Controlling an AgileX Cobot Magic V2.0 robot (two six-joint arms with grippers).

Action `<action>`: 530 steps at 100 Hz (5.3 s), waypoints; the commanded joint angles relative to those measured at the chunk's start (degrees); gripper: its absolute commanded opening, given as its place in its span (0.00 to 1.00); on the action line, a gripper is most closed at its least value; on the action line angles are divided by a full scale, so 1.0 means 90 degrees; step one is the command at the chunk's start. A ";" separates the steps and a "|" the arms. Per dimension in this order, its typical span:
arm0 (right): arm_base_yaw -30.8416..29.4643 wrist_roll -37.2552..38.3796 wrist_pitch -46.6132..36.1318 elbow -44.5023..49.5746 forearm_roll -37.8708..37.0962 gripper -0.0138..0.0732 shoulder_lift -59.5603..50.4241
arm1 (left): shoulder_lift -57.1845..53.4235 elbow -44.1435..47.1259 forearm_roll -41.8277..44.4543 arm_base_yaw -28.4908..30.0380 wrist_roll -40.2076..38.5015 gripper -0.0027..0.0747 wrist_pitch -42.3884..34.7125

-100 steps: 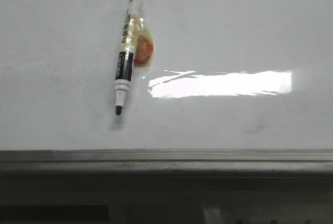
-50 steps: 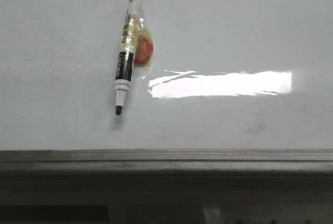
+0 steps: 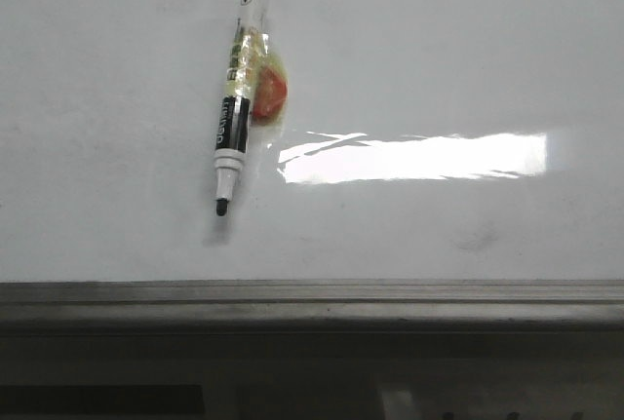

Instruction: Write number 6 on whiteboard

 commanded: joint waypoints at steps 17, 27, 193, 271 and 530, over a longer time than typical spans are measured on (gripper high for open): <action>0.0012 -0.0010 -0.1082 0.0030 0.3035 0.08 -0.0102 | -0.0181 0.0139 -0.2795 0.0008 -0.0046 0.01 -0.0766; 0.0012 -0.0010 -0.0489 -0.0441 0.2975 0.08 -0.0102 | -0.0181 -0.0101 -0.2658 0.0008 0.0043 0.01 -0.0226; 0.0016 -0.1795 0.3717 -0.3791 0.1088 0.69 0.1846 | 0.6724 -0.4661 -0.0401 -0.3740 0.2302 0.52 0.0410; 0.0107 -0.1795 0.3717 -0.3791 0.1136 0.69 0.1846 | 0.8056 -0.4742 -0.0829 -0.4065 0.2362 0.01 -0.0285; 0.3264 -0.9560 0.0678 -0.4179 0.5787 0.11 0.4879 | 0.2146 -0.2161 -0.3204 -0.4362 0.6527 0.01 -0.1329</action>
